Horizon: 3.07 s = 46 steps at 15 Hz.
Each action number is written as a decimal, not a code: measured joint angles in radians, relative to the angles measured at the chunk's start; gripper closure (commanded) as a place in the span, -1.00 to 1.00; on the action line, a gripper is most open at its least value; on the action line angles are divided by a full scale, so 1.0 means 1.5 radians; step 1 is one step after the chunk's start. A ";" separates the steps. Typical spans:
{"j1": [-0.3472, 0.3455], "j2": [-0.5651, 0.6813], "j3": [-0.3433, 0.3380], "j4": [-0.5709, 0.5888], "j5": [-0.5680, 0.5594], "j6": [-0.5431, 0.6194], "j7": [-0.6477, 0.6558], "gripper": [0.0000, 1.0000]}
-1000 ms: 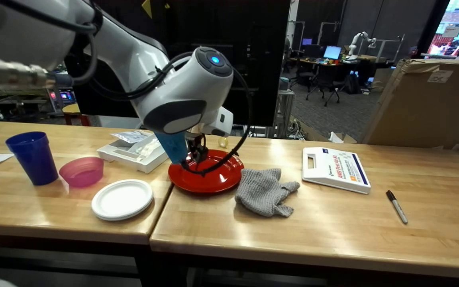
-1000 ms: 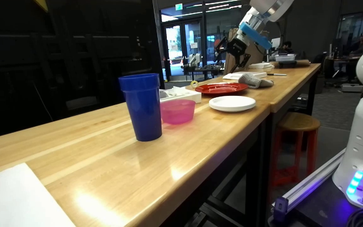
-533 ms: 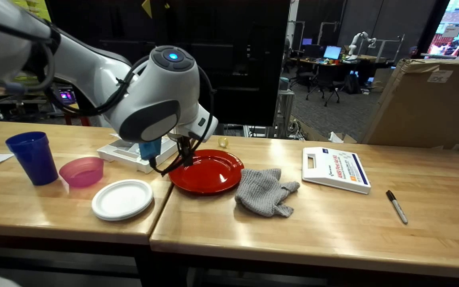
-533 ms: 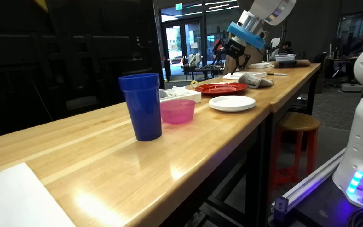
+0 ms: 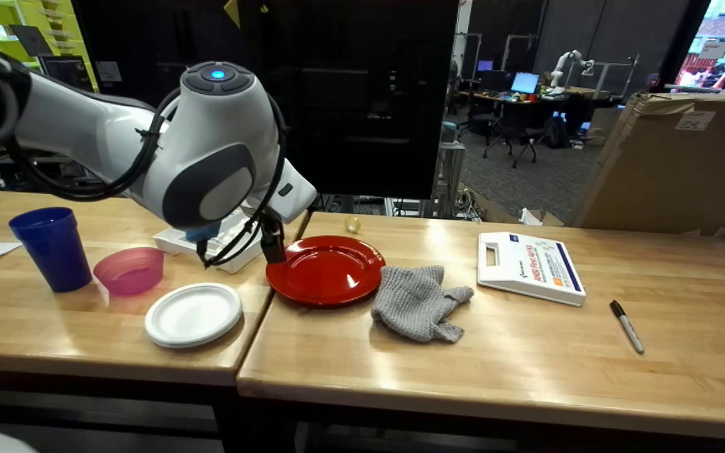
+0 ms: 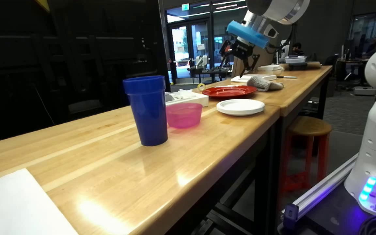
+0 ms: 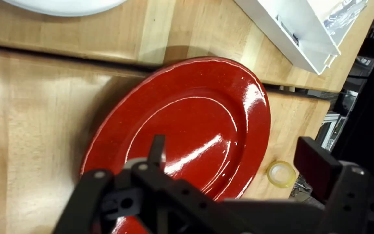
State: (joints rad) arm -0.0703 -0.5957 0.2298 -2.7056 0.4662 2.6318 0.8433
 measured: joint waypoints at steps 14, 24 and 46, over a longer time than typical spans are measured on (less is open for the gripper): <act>0.039 -0.028 -0.002 -0.012 -0.034 -0.044 0.109 -1.00; 0.096 -0.019 -0.038 -0.006 -0.035 -0.083 0.017 -1.00; 0.096 0.192 -0.036 0.148 -0.074 -0.175 -0.036 -0.36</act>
State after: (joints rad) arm 0.0734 -0.3079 0.1754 -2.4842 0.3556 2.3689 0.7898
